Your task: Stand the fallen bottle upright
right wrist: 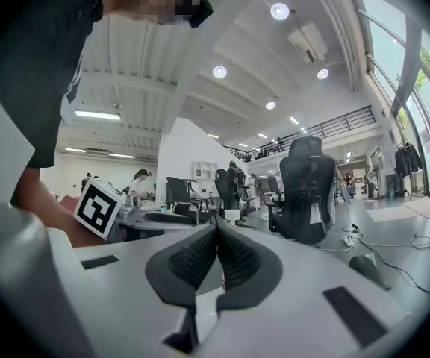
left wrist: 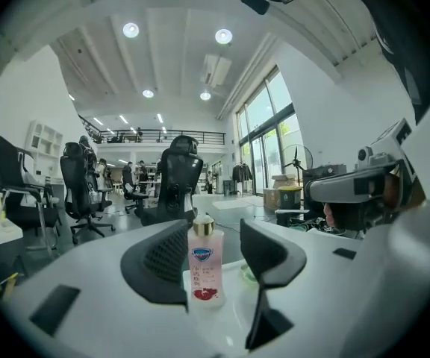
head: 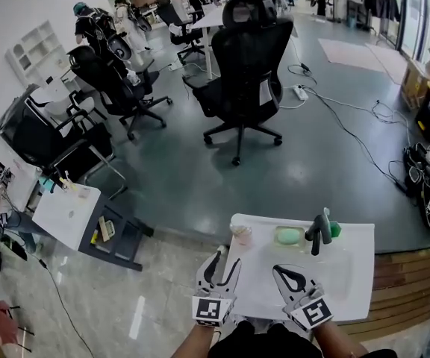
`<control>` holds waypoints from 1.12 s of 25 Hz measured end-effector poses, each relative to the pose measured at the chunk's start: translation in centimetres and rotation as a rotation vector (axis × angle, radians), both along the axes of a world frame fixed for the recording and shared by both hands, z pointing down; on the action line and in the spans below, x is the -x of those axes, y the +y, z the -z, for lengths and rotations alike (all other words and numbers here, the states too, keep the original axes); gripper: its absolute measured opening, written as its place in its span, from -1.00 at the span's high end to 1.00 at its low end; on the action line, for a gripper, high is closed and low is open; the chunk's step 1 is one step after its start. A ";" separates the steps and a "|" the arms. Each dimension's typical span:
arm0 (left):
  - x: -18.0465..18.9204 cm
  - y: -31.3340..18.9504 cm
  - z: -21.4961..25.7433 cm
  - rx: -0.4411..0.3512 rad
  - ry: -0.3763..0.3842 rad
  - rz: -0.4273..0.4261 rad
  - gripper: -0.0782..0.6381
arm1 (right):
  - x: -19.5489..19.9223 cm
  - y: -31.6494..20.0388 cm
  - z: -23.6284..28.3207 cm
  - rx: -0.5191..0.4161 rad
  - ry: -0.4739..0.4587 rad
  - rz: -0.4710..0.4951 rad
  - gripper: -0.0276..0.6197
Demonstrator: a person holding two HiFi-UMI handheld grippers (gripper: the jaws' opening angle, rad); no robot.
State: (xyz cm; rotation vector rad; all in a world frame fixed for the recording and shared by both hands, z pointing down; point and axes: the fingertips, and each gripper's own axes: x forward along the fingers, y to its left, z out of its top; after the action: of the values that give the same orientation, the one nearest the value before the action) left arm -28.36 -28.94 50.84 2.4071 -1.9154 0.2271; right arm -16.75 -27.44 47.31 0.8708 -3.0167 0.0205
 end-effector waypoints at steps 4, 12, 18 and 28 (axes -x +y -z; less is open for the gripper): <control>0.0 0.6 2.7 -0.047 -0.004 0.011 0.38 | -0.5 0.1 1.2 0.015 0.036 -0.038 0.87; -0.1 1.0 5.9 -0.115 0.066 0.005 0.73 | -0.4 1.1 3.3 -0.047 0.013 -0.035 0.87; -1.2 1.0 5.1 -0.083 0.041 -0.029 0.73 | -1.5 0.1 3.8 -0.109 0.021 -0.095 0.88; -1.1 1.7 5.5 -0.072 0.033 -0.045 0.73 | -1.8 0.5 4.9 -0.070 0.028 -0.120 0.88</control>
State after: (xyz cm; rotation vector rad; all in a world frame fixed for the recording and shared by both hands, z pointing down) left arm -27.26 -27.28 45.36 2.4849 -1.8897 0.1218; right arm -14.92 -26.96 42.45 1.0480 -2.9512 -0.0973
